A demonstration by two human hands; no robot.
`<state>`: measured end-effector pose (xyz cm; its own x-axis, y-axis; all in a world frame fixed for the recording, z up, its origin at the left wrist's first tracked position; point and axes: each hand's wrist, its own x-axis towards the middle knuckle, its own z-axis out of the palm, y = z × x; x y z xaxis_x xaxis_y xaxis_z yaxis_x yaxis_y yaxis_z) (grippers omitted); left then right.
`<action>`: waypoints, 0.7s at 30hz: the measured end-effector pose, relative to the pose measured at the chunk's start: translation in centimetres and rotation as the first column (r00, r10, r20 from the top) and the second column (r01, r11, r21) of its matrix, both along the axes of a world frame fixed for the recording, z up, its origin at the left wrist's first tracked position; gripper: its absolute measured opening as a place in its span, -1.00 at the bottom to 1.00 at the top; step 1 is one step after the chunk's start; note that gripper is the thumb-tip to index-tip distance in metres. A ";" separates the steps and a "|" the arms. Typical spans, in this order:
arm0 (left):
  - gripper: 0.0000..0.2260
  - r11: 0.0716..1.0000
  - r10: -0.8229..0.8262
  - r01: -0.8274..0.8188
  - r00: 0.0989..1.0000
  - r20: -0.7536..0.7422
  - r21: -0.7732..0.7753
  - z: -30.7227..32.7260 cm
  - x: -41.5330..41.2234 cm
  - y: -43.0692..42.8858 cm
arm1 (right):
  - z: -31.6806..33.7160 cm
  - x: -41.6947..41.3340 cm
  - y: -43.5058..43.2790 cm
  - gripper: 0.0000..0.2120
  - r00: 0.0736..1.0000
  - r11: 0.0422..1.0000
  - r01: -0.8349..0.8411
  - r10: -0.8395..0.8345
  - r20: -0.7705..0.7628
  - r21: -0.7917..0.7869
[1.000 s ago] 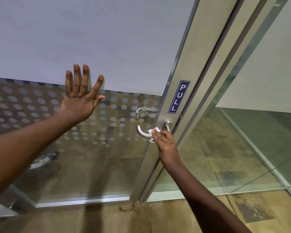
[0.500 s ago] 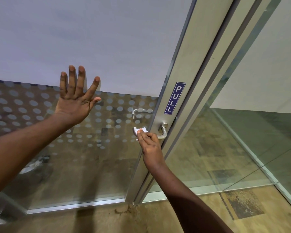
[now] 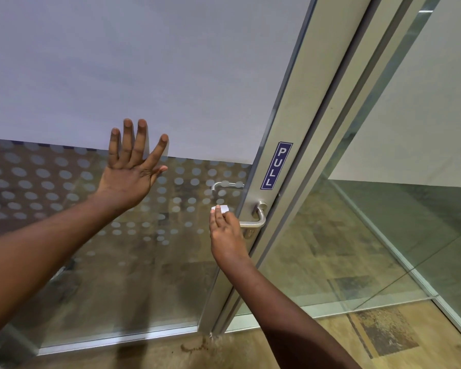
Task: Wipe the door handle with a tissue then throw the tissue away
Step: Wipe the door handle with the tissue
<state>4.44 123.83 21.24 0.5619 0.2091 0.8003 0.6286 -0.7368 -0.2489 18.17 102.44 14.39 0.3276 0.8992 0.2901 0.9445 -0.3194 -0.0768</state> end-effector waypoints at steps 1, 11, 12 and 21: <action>-0.36 1.000 0.005 -0.005 1.000 -0.010 -0.011 0.1 -0.2 -0.1 | 0.2 0.0 0.2 -0.43 1.000 1.000 0.009 -0.009 0.003 -0.002; -0.38 0.984 -0.126 0.116 0.989 -0.071 -0.136 1.9 -2.6 -1.2 | 2.0 -2.1 2.0 -0.65 0.924 0.976 0.090 -0.006 -0.383 0.201; -0.37 0.981 -0.142 0.133 0.988 -0.056 -0.144 2.1 -2.7 -1.4 | 2.4 -2.6 2.1 -0.71 0.852 0.940 0.198 -0.025 -0.523 0.278; -0.77 0.741 -0.314 0.434 0.898 0.307 -0.513 1.0 -2.1 -5.9 | 3.7 -3.0 0.8 -0.74 0.219 0.846 0.394 0.294 -0.930 0.360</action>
<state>2.34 117.88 22.28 0.5422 0.4544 0.7068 0.2616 -0.8907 0.3719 15.18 103.28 18.08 0.6846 0.7279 0.0393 0.0124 0.0422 -0.9990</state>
